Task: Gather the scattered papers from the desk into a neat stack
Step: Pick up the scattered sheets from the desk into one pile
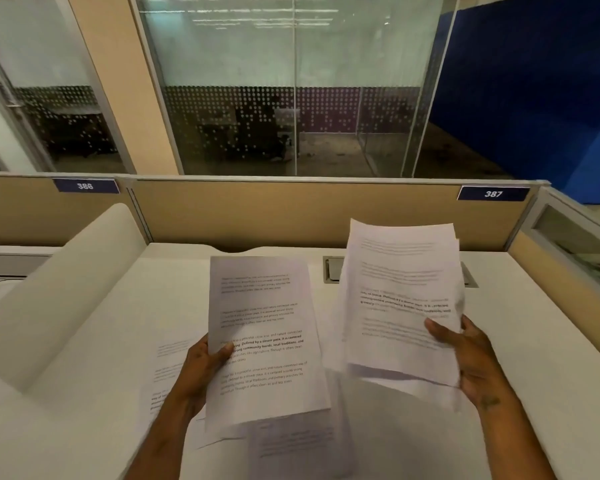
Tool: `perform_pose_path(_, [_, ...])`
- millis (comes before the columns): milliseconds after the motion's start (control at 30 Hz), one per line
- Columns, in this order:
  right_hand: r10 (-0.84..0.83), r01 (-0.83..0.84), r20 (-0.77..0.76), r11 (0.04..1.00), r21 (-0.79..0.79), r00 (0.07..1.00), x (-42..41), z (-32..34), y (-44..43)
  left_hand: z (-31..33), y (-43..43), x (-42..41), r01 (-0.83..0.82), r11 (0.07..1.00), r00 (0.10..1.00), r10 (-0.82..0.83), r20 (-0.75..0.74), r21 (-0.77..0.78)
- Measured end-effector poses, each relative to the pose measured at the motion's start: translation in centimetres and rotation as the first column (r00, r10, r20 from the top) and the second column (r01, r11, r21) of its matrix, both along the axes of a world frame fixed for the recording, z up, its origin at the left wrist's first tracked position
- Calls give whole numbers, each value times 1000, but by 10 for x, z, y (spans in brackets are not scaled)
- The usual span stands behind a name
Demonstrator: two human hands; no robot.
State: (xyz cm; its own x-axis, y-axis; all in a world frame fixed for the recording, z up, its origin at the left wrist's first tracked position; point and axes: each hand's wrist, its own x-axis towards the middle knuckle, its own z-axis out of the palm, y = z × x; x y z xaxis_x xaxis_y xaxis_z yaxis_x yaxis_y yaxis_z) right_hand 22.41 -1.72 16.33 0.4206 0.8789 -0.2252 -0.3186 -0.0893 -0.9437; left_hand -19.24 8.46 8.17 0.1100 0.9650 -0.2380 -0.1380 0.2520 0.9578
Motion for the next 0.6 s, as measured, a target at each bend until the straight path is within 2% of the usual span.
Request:
perform_pose_path(100, [120,-120,20,993,2,993,-38,2,21,11,-1,11,18,1000,999,-19,34,26])
perform_pose_path(233, [153,-153,13,988,-21,988,-87,-18,49,20,-4,24,42,997,997,-46,57,65])
perform_pose_path(433, [316,-313,94,949,-43,944,-123,-41,72,29,-12,28,22,995,999,-25,24,100])
perform_pose_path(533, [397,-399,163,917,-23,903,-128,-42,77,33,-13,24,-42,999,999,42,-4,7])
perform_pose_path(600, [430,-438,226,899,-19,874,-132,-39,80,32,-12,20,-45,997,998,47,33,-69])
